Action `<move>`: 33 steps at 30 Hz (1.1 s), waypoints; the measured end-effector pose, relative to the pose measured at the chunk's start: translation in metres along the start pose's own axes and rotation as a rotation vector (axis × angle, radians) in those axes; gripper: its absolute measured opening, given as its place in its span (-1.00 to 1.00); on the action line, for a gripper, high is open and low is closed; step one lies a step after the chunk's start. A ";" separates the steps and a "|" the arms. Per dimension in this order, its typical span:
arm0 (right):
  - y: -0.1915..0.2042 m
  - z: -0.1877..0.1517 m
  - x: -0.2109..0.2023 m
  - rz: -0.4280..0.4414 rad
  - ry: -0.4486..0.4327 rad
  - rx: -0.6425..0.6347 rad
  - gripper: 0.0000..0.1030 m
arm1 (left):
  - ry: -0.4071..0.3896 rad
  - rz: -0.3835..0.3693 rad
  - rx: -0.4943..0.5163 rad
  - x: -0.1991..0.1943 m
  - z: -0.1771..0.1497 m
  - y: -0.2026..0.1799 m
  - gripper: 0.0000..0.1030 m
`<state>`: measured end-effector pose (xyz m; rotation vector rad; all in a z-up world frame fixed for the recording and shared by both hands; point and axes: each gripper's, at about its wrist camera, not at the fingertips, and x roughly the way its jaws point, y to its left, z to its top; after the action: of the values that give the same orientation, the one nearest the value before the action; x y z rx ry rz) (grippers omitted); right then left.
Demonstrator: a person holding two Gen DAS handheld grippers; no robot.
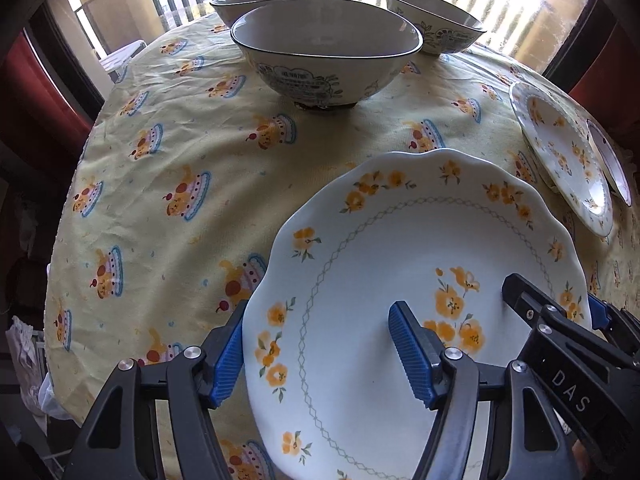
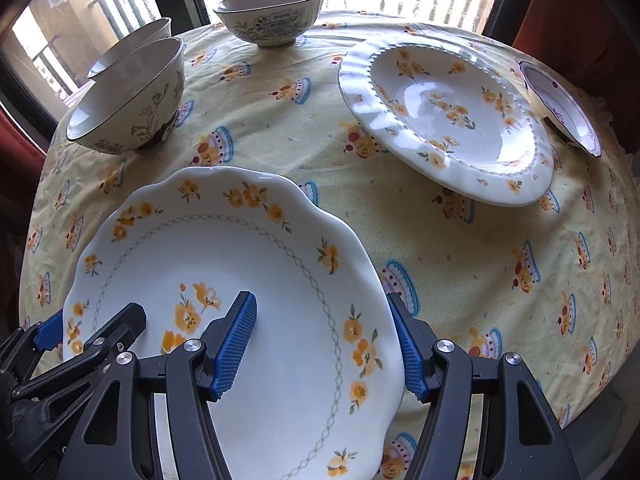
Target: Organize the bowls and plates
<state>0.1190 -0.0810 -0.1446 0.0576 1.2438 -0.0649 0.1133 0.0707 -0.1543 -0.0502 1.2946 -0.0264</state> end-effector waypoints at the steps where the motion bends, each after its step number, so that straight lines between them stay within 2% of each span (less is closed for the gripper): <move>1: 0.000 0.002 0.001 -0.005 0.001 0.003 0.32 | 0.004 -0.004 -0.009 0.000 0.000 0.001 0.32; 4: -0.003 0.005 0.004 0.000 0.004 0.022 0.32 | -0.012 0.014 0.021 0.001 -0.002 -0.002 0.33; 9: -0.006 0.003 0.006 -0.022 0.037 0.042 0.33 | 0.029 0.044 0.083 0.000 -0.002 -0.008 0.33; 15: -0.002 0.005 -0.021 -0.016 0.012 0.036 0.40 | 0.019 0.017 0.101 -0.023 0.003 -0.007 0.38; 17: -0.002 0.006 -0.032 -0.013 0.005 0.048 0.44 | -0.002 0.001 0.107 -0.034 0.008 -0.008 0.53; 20: -0.003 0.009 -0.047 0.003 -0.009 0.057 0.45 | -0.036 -0.009 0.131 -0.045 0.015 -0.016 0.60; 25: -0.011 0.020 -0.068 0.019 -0.051 0.053 0.45 | -0.067 -0.046 0.110 -0.059 0.024 -0.028 0.61; 33: -0.038 0.045 -0.073 0.061 -0.076 0.040 0.45 | -0.109 -0.040 0.064 -0.063 0.039 -0.058 0.61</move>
<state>0.1352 -0.1207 -0.0614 0.1272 1.1638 -0.0388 0.1340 0.0164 -0.0802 -0.0228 1.1828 -0.0981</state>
